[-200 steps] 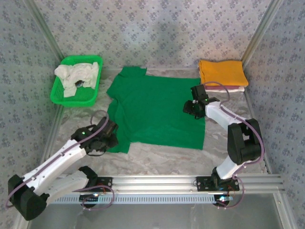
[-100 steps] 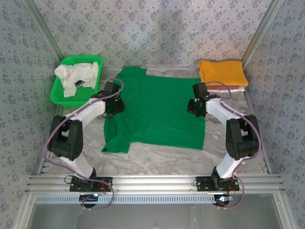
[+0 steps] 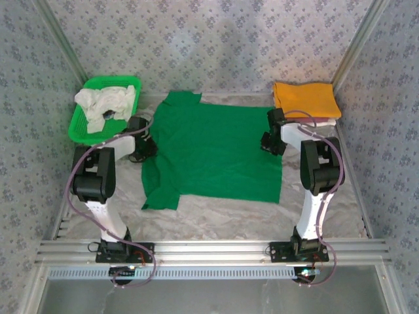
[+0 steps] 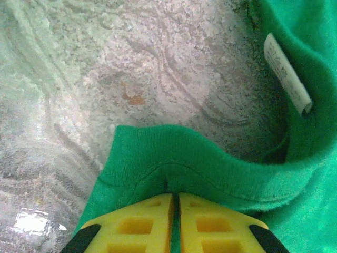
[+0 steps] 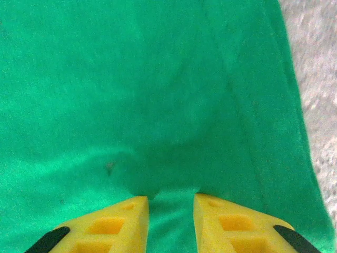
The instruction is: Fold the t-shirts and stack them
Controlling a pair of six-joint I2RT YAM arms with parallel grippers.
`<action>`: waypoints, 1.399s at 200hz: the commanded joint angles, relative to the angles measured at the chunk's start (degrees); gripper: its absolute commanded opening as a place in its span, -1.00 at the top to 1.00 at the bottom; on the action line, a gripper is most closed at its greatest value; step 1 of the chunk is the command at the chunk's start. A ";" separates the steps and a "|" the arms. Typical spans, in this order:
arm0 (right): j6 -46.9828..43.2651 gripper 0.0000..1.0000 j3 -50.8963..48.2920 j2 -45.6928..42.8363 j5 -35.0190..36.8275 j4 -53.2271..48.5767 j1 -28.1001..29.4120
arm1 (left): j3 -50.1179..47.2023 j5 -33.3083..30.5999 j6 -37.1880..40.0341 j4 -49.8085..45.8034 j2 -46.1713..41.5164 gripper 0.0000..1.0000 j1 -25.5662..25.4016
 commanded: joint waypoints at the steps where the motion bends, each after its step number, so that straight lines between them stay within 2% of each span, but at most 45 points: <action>1: 0.73 0.33 3.22 3.45 0.55 -3.69 -1.47 | -5.08 -1.69 -1.73 -3.81 -1.01 0.78 0.96; 43: -0.93 0.30 11.46 9.91 -0.75 -10.19 -3.16 | -8.49 -0.92 -3.41 -4.03 -4.00 0.86 1.04; 89: -1.39 0.25 13.90 9.82 -1.19 -11.28 -4.26 | -7.57 -0.49 -3.44 -5.21 -7.09 0.82 0.63; 98: -1.86 0.21 13.11 8.34 -1.41 -10.50 -4.17 | -7.64 -0.40 -3.04 -4.63 -7.98 0.75 0.46; 116: -2.61 0.13 10.88 4.38 -3.28 -9.24 -3.90 | -7.76 -0.41 -2.47 -4.27 -10.90 0.32 0.11; 129: -3.34 0.08 9.37 0.37 -3.40 -8.73 -3.36 | -7.01 -0.31 -2.28 -6.49 -14.03 0.16 -0.53; 151: -4.54 -0.04 4.80 -8.45 -1.79 -7.95 -1.70 | -7.20 -0.97 -2.45 -12.52 -20.71 0.10 -2.15; 171: -4.89 -0.08 -2.95 -17.11 -0.87 -4.47 -0.54 | -11.77 -0.76 -5.02 -17.91 -27.97 0.09 -3.45; 198: -4.96 -0.11 -16.72 -27.56 -0.48 4.01 1.89 | -21.12 -0.59 -11.64 -23.89 -38.30 0.09 -8.86; 220: -5.01 -0.12 -23.33 -31.74 1.46 7.16 4.29 | -26.51 0.21 -19.13 -27.07 -42.81 0.09 -15.12; 257: -5.89 -0.12 -27.56 -32.73 3.29 9.60 6.73 | -31.24 -1.67 -29.42 -29.94 -46.80 0.13 -24.83; 280: -5.88 -0.12 -28.52 -32.43 3.84 10.70 6.96 | -35.45 -1.23 -33.62 -25.38 -48.96 0.17 -28.48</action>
